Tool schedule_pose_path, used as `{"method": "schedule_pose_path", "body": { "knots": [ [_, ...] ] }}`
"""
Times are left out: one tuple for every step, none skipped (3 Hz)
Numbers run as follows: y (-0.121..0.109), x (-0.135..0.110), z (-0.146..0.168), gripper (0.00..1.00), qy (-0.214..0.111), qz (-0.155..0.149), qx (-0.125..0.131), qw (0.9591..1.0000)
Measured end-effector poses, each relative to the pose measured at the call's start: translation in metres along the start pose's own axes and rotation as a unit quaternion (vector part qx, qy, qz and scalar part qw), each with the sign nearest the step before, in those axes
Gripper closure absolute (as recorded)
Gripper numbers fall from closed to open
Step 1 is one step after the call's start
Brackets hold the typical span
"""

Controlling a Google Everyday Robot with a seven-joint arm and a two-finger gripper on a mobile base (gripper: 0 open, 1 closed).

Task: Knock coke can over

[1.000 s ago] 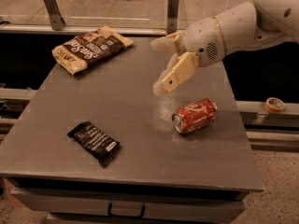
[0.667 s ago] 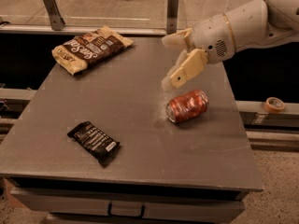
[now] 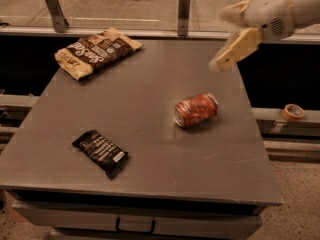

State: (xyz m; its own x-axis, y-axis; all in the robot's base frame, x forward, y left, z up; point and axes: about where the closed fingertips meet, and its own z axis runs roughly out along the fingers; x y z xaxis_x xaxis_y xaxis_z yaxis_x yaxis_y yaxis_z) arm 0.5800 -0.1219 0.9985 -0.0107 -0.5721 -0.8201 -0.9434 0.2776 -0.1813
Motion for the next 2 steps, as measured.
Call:
{"method": "schedule_pose_path", "body": {
  "knots": [
    [-0.0568,-0.0083,-0.0686,0.00,0.065,-0.076,0.120,0.9877],
    [-0.0565,-0.0084,-0.0678,0.00,0.065,-0.076,0.119,0.9879]
  ]
}}
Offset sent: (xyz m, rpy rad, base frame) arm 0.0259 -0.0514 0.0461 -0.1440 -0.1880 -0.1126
